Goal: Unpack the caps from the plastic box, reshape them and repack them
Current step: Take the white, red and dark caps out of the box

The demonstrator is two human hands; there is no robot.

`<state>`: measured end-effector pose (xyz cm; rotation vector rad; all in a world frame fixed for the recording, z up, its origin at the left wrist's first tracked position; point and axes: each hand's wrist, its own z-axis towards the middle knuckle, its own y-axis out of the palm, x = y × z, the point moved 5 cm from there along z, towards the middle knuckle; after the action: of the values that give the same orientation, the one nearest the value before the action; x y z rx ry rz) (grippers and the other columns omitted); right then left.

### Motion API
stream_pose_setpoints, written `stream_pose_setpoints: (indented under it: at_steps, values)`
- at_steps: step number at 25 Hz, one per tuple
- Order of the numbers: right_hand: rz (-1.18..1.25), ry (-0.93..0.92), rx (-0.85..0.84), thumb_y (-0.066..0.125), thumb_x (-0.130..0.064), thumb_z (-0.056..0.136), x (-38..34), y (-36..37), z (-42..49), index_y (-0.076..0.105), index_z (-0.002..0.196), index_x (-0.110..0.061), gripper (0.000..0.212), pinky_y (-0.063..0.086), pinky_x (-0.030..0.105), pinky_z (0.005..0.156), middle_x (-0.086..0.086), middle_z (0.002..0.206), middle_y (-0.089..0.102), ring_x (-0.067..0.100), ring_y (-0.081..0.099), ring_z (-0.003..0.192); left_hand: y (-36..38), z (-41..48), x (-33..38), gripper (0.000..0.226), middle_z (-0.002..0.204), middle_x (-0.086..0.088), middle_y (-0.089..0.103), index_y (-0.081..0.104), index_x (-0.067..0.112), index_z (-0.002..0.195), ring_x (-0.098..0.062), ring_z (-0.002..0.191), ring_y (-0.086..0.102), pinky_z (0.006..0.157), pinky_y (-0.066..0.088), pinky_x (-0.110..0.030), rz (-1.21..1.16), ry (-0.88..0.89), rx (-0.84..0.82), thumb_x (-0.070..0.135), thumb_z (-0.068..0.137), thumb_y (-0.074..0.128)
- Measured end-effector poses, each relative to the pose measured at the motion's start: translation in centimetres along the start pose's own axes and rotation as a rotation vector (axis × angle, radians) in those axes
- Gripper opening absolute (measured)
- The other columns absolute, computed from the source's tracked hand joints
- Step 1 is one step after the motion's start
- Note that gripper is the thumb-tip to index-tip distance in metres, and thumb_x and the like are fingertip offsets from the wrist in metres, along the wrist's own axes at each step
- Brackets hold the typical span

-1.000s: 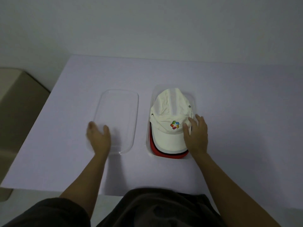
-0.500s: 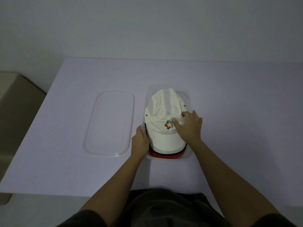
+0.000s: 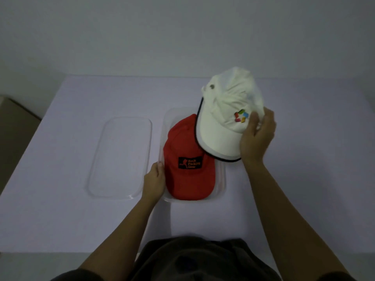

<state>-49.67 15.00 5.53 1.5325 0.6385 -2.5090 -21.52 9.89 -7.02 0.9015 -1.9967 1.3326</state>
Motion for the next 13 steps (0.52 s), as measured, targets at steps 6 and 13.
stream_pose_setpoints:
  at_steps: [6,13]
  values:
    - [-0.244,0.043,-0.049,0.038,-0.023,0.096,8.0,-3.3,7.3,0.052,0.124,0.005,0.041,0.030,0.021,0.091,0.024,0.122,0.056,0.040,0.046,0.114,0.3,0.3,-0.3,0.046,0.106,-0.016,0.064,0.056,0.004,0.110,-0.032,0.095,0.062,0.088,0.050,-0.048,-0.034,-0.005,0.018,0.039,0.101,0.028]
    - [-0.419,0.189,-0.404,0.049,-0.015,0.095,14.9,-1.2,6.9,0.051,0.128,-0.002,0.035,0.037,0.034,0.094,0.022,0.126,0.055,0.037,0.049,0.118,0.6,0.3,-0.5,0.044,0.101,-0.009,0.061,0.056,0.008,0.111,-0.036,0.098,0.062,0.090,0.049,-0.054,-0.055,-0.014,0.013,0.041,0.100,0.030]
